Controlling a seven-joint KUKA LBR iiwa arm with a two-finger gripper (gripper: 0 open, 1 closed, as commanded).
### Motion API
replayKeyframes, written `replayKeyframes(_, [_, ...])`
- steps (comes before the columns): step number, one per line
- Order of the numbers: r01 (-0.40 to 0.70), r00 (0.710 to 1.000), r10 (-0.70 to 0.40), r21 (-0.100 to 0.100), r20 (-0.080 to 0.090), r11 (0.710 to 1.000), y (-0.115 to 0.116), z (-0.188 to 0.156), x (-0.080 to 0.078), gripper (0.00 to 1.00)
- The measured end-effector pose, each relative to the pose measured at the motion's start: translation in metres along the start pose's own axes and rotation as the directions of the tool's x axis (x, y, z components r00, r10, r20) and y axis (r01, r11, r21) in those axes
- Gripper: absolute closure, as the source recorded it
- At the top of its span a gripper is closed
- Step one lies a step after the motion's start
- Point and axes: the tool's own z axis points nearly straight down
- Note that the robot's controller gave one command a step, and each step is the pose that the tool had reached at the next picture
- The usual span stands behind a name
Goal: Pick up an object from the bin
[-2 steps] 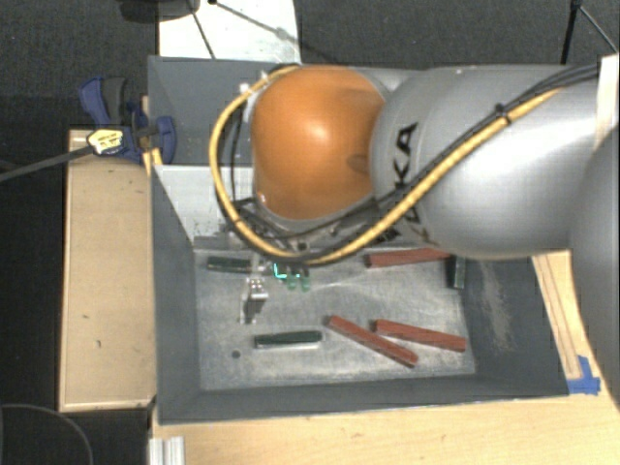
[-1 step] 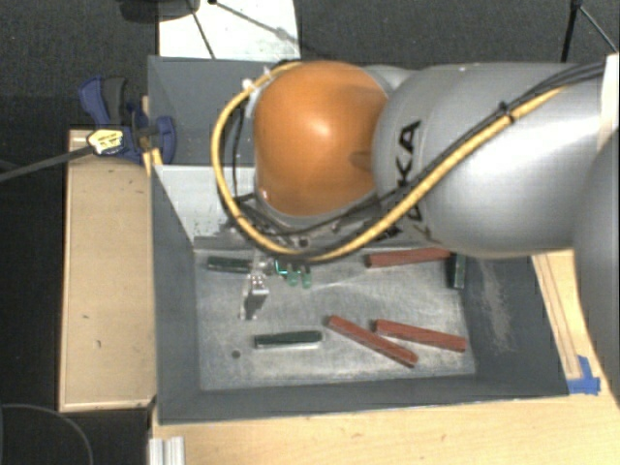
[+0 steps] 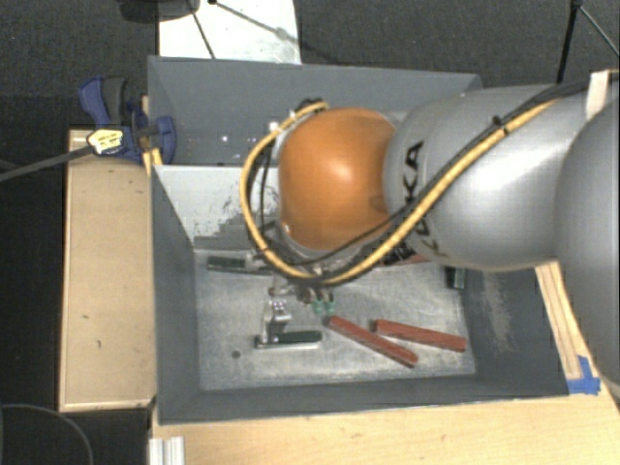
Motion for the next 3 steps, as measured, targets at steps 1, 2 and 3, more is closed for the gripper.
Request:
replayKeyframes(1, [0.053,0.999,-0.053,0.001,-0.001,0.999,-0.009,0.068,0.004,0.00])
replayKeyframes(2, [0.214,0.977,-0.214,0.000,-0.001,0.977,-0.029,0.125,0.014,1.00])
replayKeyframes(3, [0.212,0.977,-0.212,0.000,-0.002,0.977,-0.029,0.125,0.014,1.00])
